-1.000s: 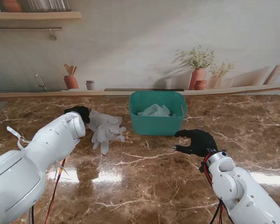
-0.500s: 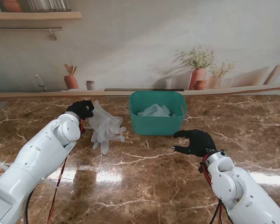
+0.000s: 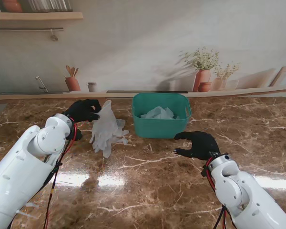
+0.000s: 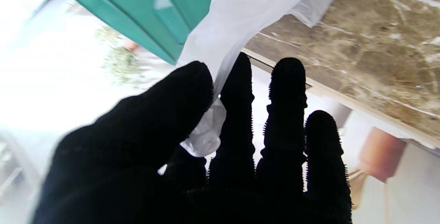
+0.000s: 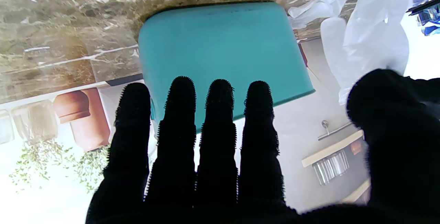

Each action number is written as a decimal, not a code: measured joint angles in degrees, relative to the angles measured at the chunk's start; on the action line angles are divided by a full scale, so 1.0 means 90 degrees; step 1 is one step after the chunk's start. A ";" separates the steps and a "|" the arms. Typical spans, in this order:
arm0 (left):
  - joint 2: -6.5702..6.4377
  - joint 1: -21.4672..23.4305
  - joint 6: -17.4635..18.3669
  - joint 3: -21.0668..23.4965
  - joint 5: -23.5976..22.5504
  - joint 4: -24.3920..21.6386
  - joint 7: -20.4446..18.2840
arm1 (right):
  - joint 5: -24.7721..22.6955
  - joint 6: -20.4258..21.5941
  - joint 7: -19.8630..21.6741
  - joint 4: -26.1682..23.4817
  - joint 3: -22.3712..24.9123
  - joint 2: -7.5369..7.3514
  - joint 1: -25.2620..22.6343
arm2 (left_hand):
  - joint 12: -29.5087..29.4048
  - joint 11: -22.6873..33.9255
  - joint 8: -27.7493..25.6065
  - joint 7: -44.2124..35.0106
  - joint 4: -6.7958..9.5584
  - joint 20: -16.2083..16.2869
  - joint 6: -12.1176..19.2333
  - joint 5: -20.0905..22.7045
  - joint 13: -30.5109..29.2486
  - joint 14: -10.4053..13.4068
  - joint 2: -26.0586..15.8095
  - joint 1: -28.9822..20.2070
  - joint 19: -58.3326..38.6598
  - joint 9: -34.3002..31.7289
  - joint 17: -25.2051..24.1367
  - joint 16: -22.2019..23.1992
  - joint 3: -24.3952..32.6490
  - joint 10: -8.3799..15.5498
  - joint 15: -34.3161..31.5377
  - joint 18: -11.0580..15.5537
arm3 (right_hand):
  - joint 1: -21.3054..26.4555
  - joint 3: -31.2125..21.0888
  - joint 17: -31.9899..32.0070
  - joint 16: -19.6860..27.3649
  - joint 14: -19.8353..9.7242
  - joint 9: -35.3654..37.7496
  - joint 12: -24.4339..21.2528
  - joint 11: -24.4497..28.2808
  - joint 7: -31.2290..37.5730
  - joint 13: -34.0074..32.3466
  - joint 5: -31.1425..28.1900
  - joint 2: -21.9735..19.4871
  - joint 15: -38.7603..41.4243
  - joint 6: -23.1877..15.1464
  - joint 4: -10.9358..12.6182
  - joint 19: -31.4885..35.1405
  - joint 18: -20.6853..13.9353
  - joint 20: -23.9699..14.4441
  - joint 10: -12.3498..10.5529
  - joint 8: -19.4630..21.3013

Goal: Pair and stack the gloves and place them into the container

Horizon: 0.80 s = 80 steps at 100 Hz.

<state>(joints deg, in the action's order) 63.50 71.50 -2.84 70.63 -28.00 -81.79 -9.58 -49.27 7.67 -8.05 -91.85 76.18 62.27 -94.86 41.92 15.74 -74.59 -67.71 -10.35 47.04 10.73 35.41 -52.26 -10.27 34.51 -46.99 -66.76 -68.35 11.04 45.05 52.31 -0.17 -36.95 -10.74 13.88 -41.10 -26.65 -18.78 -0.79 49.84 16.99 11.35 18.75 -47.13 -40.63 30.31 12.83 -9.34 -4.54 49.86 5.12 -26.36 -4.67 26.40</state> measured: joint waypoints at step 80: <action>-0.0331 0.1529 0.0464 0.0247 0.1063 -0.2392 -0.1103 | 0.0993 -0.0671 0.0170 -0.1021 -0.0529 0.0107 -0.0172 | 0.0108 -0.0150 -0.0017 0.0007 0.0019 0.0027 -0.0004 0.0081 -0.0031 -0.0058 0.0059 -0.0078 0.0000 -0.0150 0.0067 0.0132 0.0001 0.0001 0.0000 -0.0001 | -0.0141 -0.0136 0.0036 -0.0338 0.0110 -0.0638 0.0267 0.0075 -0.0551 -0.0090 0.0994 0.0539 0.0158 0.1223 0.0012 0.0338 -0.0005 -0.0373 0.0238 -0.0074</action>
<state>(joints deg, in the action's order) 60.52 85.26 1.33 72.86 -18.44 -103.32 -19.50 -40.33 1.63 -6.52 -101.04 71.41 63.24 -96.41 42.89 14.38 -74.74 -67.65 -10.19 47.28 10.69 36.13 -52.53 -10.79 35.04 -47.70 -66.77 -69.71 11.65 46.24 52.32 -0.16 -36.96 -10.75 12.61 -42.32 -26.33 -21.82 0.20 44.10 19.39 12.03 13.79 -47.94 -31.68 35.15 14.25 1.67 -4.43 52.90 5.07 -29.72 -2.52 25.74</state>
